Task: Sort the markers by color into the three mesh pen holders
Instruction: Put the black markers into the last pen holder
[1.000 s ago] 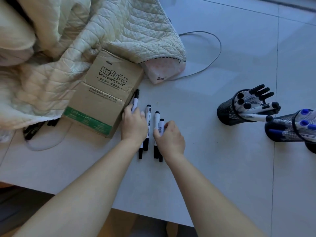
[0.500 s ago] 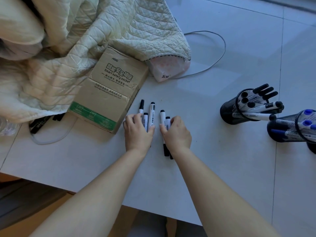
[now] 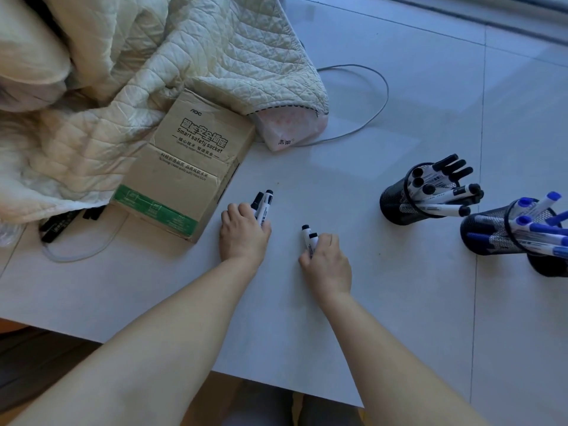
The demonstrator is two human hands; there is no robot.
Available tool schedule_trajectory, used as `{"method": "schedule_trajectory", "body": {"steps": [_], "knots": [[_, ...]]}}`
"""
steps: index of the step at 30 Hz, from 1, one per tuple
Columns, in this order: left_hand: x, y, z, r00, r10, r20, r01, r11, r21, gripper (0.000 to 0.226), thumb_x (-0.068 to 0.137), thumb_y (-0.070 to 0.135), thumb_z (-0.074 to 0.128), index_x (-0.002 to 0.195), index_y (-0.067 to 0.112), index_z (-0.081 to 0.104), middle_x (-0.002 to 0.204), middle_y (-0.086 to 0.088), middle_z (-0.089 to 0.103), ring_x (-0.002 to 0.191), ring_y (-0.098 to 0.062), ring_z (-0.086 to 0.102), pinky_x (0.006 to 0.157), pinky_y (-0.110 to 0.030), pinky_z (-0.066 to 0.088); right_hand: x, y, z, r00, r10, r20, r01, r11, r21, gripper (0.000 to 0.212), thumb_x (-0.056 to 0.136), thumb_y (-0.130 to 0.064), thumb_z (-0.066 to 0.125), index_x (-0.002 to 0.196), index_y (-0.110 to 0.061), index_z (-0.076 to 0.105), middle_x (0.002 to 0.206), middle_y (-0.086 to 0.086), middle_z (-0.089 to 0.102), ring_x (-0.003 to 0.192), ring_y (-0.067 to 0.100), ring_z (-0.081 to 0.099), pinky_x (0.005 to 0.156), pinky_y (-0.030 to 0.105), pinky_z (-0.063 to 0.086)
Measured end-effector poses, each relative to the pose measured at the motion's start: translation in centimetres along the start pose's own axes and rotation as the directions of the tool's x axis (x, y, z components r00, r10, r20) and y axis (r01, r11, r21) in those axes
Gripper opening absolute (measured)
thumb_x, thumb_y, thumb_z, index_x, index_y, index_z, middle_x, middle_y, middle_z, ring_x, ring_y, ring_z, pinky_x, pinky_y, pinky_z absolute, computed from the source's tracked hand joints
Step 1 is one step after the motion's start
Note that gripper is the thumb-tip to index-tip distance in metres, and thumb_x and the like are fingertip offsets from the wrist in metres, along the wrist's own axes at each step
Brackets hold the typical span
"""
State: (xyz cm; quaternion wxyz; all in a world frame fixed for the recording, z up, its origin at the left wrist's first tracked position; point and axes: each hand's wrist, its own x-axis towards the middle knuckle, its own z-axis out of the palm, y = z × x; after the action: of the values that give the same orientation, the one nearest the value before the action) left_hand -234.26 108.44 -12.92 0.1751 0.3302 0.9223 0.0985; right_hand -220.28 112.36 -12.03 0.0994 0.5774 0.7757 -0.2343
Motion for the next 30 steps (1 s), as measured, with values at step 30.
{"method": "schedule_trajectory", "body": {"steps": [30], "knots": [[-4.5,21.1,-8.1,0.981,0.159,-0.107,-0.179,0.565,-0.806,0.015,0.091,0.025,0.053,0.086,0.023,0.039,0.075,0.008,0.048,0.049,0.001,0.059,0.063,-0.030,0.055,3.6,9.8,-22.3,0.829,0.250,-0.501,0.373,0.421,0.827,0.022,0.086,-0.026,0.052,0.064,-0.027,0.049,0.061,-0.003,0.057,0.055,0.011,0.055,0.054,0.026,0.047]]}}
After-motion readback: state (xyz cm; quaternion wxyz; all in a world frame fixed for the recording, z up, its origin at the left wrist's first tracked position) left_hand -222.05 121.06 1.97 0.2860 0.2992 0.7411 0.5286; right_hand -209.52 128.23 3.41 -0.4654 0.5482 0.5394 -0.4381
